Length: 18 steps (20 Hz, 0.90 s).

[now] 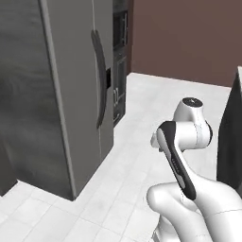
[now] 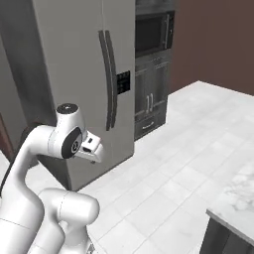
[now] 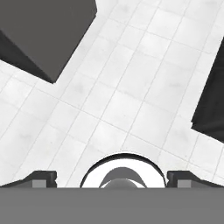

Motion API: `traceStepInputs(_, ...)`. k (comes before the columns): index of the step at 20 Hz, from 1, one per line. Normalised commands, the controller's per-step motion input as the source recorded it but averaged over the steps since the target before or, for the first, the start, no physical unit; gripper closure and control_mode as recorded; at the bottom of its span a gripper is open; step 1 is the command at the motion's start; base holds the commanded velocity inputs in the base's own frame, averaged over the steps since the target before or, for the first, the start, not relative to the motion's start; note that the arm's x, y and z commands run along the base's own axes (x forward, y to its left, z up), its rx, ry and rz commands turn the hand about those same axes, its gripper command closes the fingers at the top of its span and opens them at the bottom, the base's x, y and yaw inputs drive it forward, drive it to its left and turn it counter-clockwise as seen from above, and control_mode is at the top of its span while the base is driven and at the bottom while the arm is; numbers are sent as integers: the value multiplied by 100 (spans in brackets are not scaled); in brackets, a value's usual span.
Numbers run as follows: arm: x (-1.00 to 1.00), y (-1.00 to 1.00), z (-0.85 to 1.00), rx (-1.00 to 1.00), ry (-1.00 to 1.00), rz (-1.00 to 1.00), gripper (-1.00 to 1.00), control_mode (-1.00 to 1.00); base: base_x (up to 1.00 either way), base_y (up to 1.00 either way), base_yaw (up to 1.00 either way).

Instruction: Place one of the steaks on the plate and the other in the bowl. Then place the bowl in the fridge.

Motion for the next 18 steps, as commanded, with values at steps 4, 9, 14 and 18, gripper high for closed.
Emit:
traceStepInputs(4,0,0,0,0,0,0,-100,100,67,2,-64)
traceStepInputs(9,0,0,0,0,0,0,-100,100,73,15,-72)
traceStepInputs(14,0,0,0,0,0,0,-100,100,39,55,-50)
traceStepInputs(18,0,0,0,0,0,0,-100,100,19,57,-30)
